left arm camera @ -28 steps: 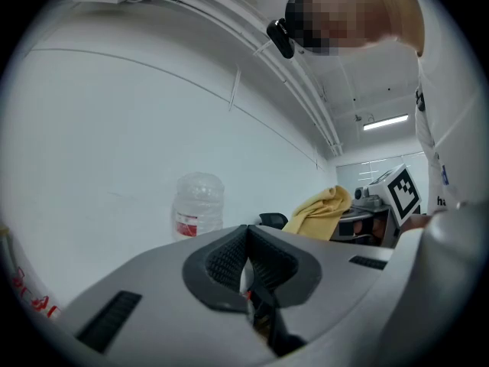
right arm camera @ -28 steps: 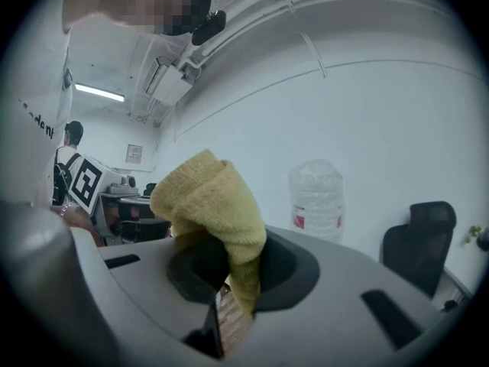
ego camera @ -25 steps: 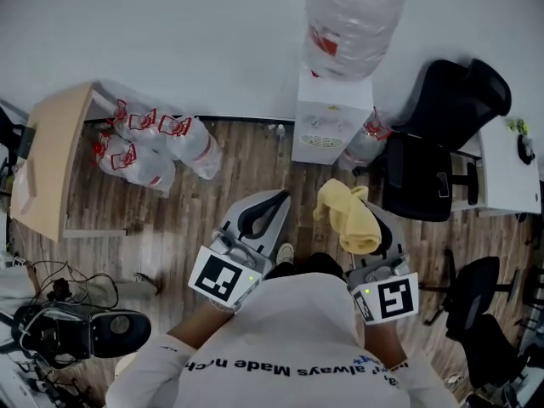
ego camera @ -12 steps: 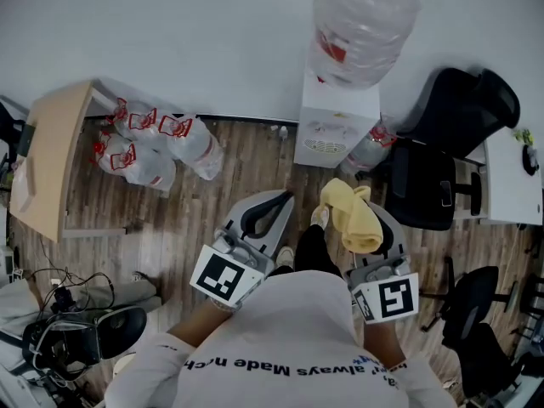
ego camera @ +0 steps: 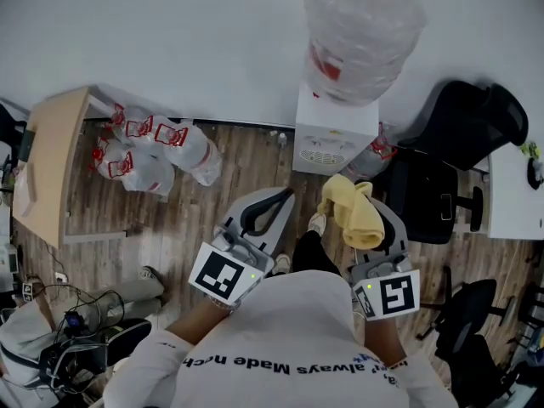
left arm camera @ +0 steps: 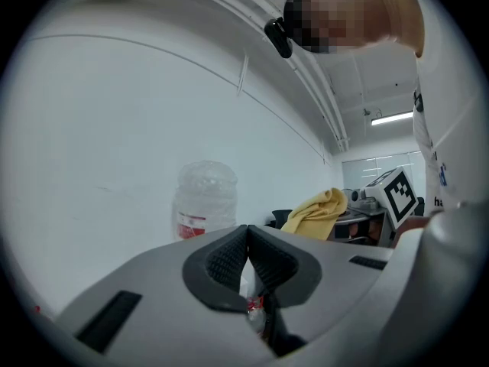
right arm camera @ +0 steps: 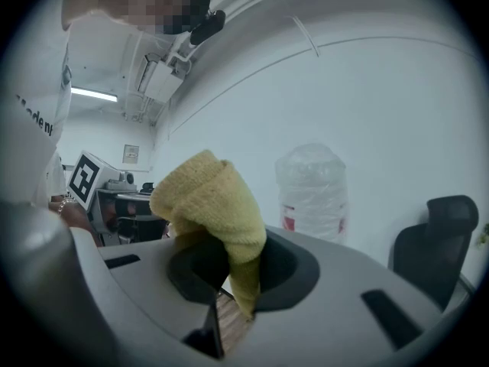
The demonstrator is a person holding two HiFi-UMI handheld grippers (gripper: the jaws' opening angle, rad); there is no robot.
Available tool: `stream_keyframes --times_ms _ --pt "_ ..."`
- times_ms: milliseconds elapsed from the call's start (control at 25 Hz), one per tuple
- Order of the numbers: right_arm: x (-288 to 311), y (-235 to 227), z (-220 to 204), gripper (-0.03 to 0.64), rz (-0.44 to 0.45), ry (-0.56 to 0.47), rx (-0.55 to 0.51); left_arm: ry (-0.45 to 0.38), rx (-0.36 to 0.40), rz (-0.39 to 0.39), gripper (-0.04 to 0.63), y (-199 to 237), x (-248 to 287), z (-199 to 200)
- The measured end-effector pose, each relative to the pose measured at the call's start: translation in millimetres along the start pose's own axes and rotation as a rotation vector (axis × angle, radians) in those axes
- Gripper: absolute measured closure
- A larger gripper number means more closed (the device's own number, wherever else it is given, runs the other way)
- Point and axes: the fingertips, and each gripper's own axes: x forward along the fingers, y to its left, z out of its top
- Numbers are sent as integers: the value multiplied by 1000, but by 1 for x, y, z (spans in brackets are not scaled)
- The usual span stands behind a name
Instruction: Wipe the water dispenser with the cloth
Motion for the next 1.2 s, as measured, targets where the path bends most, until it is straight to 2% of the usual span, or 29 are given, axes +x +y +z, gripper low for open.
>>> stream_keyframes --times_ms 320,720,1000,1200 --pt "35 -61 16 554 28 -14 -13 -6 16 15 577 17 73 11" --pt "59 -139 24 554 40 -21 -4 -5 22 20 577 18 157 15" --pt "72 -166 22 554 53 -23 -6 -10 18 36 577 21 187 9" --pt "85 -168 24 554 64 -26 -5 -6 17 43 577 31 193 7"
